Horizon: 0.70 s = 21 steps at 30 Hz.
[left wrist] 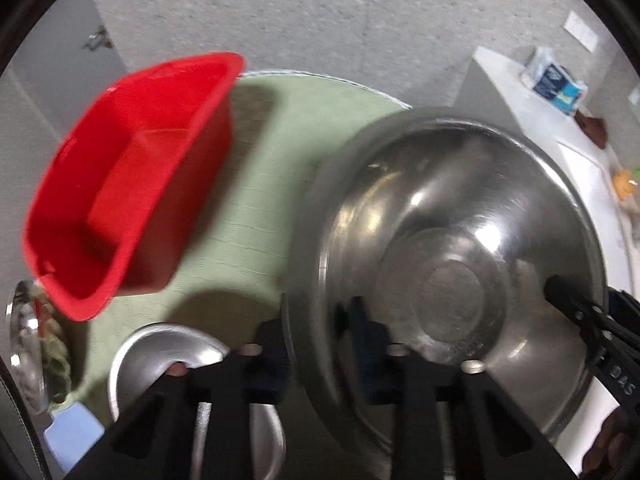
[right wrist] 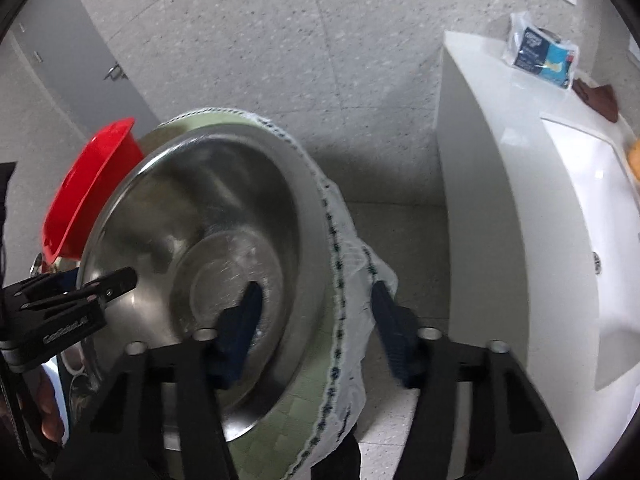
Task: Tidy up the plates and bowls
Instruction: 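Lift the large steel bowl with both grippers and lower it into the red basin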
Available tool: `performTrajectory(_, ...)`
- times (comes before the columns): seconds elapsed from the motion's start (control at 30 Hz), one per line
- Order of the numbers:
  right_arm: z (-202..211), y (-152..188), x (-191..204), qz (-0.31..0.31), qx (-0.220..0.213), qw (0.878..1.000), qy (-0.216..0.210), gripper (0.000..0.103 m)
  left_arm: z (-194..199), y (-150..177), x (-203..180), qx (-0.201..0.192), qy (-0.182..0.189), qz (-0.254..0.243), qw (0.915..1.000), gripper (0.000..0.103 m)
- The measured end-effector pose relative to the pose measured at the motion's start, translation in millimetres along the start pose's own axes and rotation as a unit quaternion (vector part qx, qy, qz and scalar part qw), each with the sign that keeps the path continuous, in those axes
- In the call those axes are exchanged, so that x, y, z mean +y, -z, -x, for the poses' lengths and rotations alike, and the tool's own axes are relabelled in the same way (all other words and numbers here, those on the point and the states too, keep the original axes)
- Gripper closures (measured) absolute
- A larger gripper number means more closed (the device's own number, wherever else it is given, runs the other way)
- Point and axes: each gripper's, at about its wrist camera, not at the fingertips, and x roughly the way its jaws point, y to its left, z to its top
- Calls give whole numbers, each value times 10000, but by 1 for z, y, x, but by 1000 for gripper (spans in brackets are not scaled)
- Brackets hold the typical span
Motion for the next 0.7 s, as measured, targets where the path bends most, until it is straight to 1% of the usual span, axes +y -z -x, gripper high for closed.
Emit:
performTrajectory(0.03,1,0,2,42,1,10000,-35,70,-2,0,5,-27,39,-44,10000,85)
performTrajectory(0.07,1,1,4,84,4,10000,-39,75,-4,-3,6,-59,79,-107,9999,85)
performTrajectory(0.1,2,1,8,129,6,9999,-44,78,-5,-5,7,-103,96,-159,9998,85)
performTrajectory(0.17,6,1,13,188,-61,9998,55,78,1,-7,9,-248,172,-167,9994,86)
performTrajectory(0.27,20,-5,21,198,-201,9996,28,78,12,-17,20,-470,354,-87,9982,86)
performTrajectory(0.4,42,-22,45,466,-510,9976,47,78,39,-34,42,-981,431,42,9942,86)
performTrajectory(0.5,57,-42,67,657,-724,9952,-62,78,58,-47,65,-1345,487,207,9895,85)
performTrajectory(0.6,59,-66,100,924,-821,9920,-258,78,65,-59,97,-1534,361,440,9865,85)
performTrajectory(0.7,50,-87,144,1317,-879,9864,-445,78,59,-68,136,-1580,171,711,9847,86)
